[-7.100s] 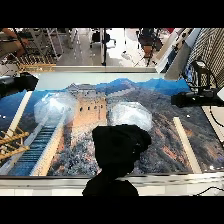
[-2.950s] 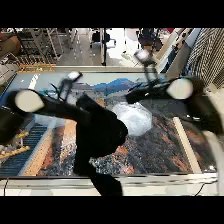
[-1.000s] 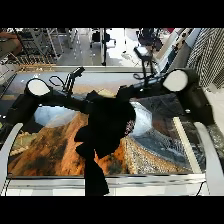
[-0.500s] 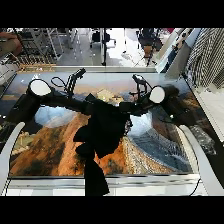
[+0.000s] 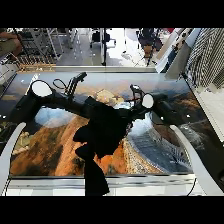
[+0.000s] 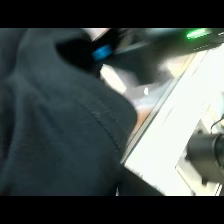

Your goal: Fold the clothes and pants, and hang the long-sleeved shirts on hangers.

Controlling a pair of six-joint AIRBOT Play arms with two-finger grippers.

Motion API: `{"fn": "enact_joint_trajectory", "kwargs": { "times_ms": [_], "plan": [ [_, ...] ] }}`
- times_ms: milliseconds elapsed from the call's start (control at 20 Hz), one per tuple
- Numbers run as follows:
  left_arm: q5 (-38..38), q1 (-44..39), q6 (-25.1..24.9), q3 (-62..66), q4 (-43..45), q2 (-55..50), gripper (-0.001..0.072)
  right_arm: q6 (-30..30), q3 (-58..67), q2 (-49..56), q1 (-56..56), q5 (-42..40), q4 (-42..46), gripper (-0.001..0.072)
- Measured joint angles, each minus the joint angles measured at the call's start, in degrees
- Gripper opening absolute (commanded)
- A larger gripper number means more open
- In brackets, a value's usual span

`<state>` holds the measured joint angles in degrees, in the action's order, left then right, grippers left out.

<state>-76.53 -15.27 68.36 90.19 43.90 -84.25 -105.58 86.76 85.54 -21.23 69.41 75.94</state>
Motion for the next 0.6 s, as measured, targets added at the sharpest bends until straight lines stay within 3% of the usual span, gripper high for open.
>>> {"fn": "enact_joint_trajectory", "kwargs": {
  "times_ms": [50,300,500,600],
  "plan": [
    [-0.70,0.00,0.63,-0.72,1.14,-0.02,0.0643,1.38,-0.02,-1.86,-0.15,0.90,0.55,0.0020],
    [-3.85,1.09,1.16,-1.84,4.72,0.79,0.0645,6.23,-0.22,-9.92,-2.54,5.46,1.99,0.0020],
    [-4.79,1.53,-1.14,1.31,5.05,1.57,0.0648,7.32,-0.26,-11.80,-4.76,6.36,2.54,0.0020],
    [-7.26,1.60,0.33,4.15,5.68,1.95,0.0639,7.63,-0.26,-12.15,-5.51,6.51,2.54,0.0020]
  ]
}}
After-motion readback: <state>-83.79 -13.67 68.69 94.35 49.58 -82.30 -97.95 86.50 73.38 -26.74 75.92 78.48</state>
